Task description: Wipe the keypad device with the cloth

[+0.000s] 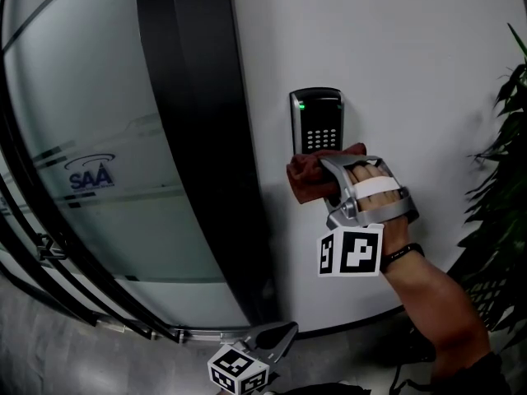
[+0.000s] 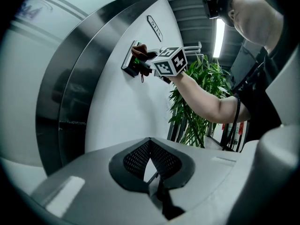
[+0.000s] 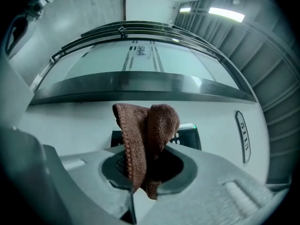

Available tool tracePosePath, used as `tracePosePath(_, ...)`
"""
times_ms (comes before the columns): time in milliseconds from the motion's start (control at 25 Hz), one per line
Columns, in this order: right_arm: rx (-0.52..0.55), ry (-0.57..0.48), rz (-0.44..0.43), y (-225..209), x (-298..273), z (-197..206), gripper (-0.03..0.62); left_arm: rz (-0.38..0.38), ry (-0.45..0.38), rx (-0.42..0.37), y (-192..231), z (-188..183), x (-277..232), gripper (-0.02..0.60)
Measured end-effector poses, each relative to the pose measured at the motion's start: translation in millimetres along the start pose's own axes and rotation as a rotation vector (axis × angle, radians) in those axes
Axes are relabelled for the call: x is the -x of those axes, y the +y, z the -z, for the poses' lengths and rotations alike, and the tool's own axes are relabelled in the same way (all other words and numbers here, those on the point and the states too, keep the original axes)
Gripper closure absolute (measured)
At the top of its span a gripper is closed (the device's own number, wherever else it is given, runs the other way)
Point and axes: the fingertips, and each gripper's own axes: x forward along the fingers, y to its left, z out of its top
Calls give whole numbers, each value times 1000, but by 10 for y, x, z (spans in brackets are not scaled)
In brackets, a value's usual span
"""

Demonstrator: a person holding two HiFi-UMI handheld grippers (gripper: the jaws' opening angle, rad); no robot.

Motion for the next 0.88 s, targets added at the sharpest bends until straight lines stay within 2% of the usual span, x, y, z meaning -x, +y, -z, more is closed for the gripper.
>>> tracePosePath(400,-10,-2,-33,229,13,18,539,4,11,32,-31,-15,1,565)
tracePosePath(880,-19,-7,-67,414,80,11,539,3,10,32,-25,-13,-10,565)
